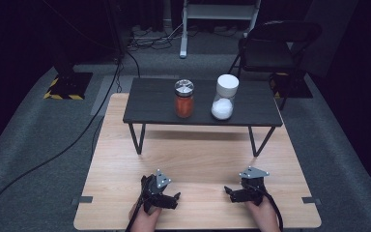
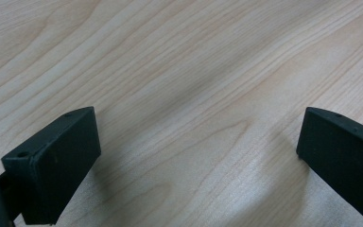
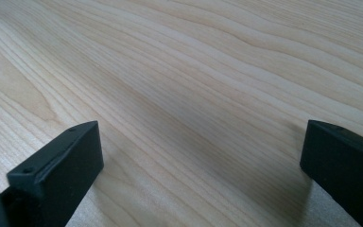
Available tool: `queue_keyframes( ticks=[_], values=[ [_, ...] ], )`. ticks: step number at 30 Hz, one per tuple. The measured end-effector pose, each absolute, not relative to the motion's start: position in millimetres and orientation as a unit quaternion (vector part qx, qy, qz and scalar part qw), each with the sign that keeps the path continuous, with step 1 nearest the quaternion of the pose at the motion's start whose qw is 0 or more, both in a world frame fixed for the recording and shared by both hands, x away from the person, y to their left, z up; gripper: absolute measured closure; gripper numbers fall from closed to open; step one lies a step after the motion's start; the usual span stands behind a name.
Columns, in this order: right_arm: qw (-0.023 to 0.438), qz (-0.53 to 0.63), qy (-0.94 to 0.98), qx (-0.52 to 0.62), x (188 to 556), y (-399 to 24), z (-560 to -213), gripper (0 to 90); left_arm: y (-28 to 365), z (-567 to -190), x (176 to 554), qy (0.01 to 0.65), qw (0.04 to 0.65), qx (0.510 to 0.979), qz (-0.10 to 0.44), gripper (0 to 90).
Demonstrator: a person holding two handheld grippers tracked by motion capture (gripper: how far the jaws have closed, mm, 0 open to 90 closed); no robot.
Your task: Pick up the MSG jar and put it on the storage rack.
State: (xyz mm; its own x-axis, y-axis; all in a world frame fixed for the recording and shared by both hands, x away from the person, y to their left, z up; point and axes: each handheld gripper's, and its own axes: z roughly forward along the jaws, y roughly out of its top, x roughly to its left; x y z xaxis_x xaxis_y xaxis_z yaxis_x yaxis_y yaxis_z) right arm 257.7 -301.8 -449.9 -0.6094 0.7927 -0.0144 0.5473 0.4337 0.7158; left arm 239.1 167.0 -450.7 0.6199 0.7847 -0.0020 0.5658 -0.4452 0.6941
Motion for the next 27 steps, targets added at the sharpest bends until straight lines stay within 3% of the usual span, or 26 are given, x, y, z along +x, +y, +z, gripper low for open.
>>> queue_keyframes(
  ticks=[27],
  values=[
    [0.174, 0.347, 0.833, 0.394, 259.9, -304.3, -449.7, 0.0, 163.1, -450.2, 242.7, 0.403, 0.336, 0.836, 0.162, 0.1]
  ],
)
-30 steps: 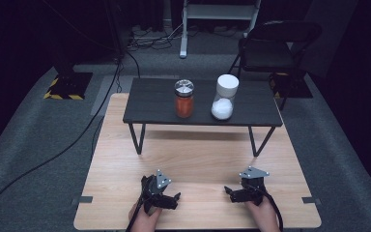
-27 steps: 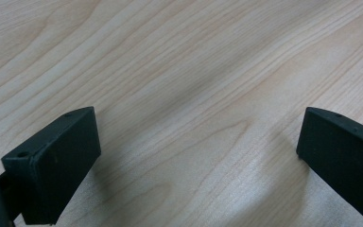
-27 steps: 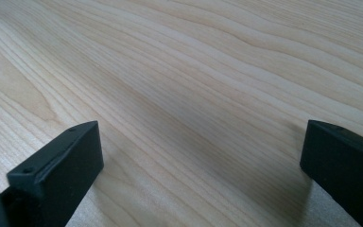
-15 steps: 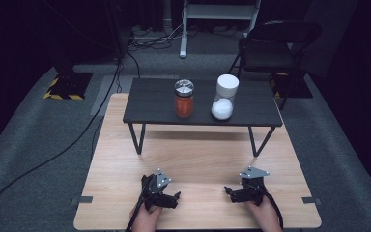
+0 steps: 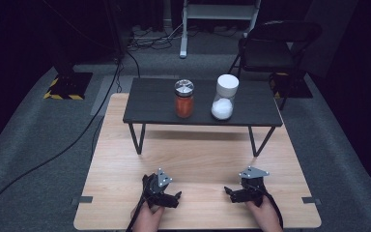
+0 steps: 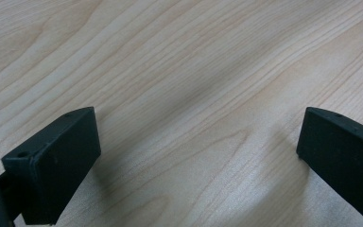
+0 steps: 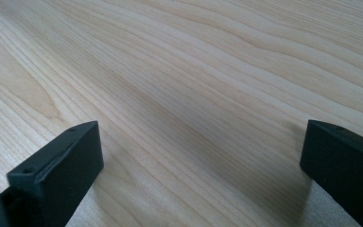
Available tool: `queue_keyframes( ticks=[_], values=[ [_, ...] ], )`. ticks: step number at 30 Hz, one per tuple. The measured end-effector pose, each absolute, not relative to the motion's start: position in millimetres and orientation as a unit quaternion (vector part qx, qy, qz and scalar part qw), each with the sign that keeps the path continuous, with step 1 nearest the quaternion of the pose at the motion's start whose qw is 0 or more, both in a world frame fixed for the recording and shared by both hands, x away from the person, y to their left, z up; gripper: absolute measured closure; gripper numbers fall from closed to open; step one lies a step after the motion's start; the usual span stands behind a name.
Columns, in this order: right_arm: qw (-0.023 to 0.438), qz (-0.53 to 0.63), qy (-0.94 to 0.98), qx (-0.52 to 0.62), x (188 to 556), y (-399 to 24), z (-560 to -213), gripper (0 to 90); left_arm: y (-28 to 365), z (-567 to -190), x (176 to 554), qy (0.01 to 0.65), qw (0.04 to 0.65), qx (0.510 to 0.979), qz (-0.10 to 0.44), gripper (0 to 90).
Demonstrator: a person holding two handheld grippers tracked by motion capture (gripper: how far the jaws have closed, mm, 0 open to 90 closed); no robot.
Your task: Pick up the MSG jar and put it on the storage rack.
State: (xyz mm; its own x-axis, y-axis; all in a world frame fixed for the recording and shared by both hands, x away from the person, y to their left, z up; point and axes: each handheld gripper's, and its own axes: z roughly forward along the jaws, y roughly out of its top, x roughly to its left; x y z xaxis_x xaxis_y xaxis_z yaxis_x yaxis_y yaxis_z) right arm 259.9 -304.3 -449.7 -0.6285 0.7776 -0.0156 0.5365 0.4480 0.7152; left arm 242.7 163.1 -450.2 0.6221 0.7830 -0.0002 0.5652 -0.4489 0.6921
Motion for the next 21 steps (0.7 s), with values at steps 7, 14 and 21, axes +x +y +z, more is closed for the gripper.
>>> queue_keyframes(
  ticks=[7, 14, 21],
  values=[
    [0.172, 0.348, 0.835, 0.390, 260.4, -304.7, -449.7, 0.0, 163.0, -450.1, 242.8, 0.404, 0.336, 0.836, 0.162, 0.1],
    [0.170, 0.349, 0.836, 0.387, 260.8, -305.1, -449.8, 0.0, 163.1, -450.2, 242.8, 0.403, 0.336, 0.836, 0.162, 0.1],
    [0.170, 0.349, 0.837, 0.386, 261.0, -305.2, -449.8, 0.0, 162.4, -450.0, 242.7, 0.406, 0.335, 0.835, 0.161, 0.1]
  ],
)
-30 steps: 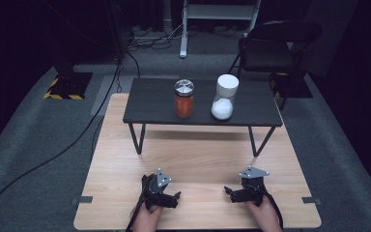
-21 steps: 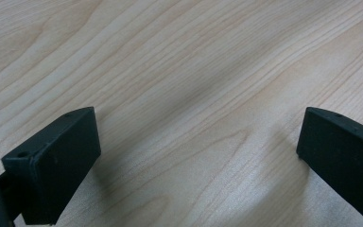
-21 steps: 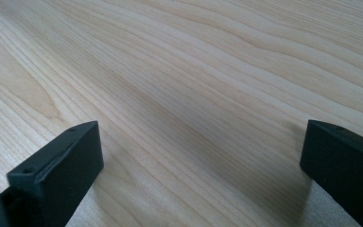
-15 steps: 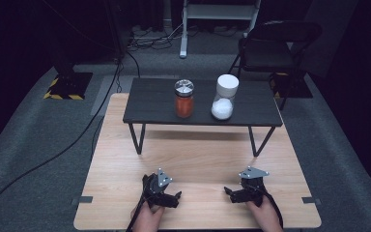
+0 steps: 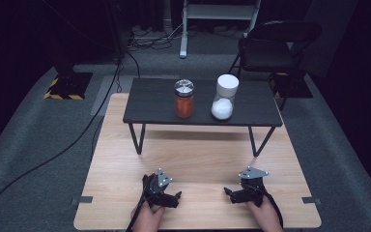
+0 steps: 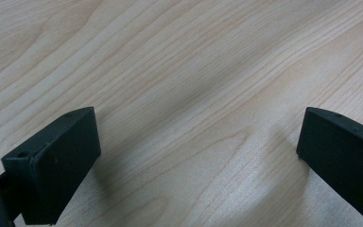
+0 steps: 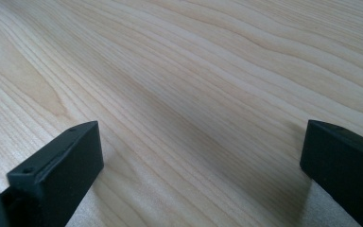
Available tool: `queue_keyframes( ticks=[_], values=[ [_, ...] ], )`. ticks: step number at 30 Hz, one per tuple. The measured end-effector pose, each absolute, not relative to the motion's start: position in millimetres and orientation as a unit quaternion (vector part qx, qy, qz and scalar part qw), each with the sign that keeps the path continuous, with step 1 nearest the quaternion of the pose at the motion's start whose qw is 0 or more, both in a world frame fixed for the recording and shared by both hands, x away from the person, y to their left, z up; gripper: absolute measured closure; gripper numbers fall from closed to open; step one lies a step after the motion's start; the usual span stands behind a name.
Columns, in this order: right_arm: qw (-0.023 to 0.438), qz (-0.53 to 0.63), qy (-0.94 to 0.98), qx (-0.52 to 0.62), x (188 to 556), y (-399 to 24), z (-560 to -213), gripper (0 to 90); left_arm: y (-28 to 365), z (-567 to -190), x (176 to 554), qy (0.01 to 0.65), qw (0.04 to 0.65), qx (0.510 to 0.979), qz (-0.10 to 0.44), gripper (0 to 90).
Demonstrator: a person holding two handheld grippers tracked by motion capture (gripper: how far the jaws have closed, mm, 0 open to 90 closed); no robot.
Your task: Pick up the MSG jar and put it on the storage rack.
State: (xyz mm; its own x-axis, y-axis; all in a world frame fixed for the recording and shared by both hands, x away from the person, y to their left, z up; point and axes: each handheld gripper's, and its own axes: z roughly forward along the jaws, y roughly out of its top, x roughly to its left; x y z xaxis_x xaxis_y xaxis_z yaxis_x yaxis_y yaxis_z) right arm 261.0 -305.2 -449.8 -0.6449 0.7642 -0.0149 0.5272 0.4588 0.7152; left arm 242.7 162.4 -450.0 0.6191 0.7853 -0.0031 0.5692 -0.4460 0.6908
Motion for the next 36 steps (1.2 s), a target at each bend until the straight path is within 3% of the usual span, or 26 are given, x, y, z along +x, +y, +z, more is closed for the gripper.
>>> queue_keyframes(
  ticks=[36],
  values=[
    [0.167, 0.349, 0.839, 0.381, 261.6, -305.6, -449.6, 0.0, 161.6, -450.5, 242.6, 0.403, 0.337, 0.835, 0.162, 0.0]
  ],
)
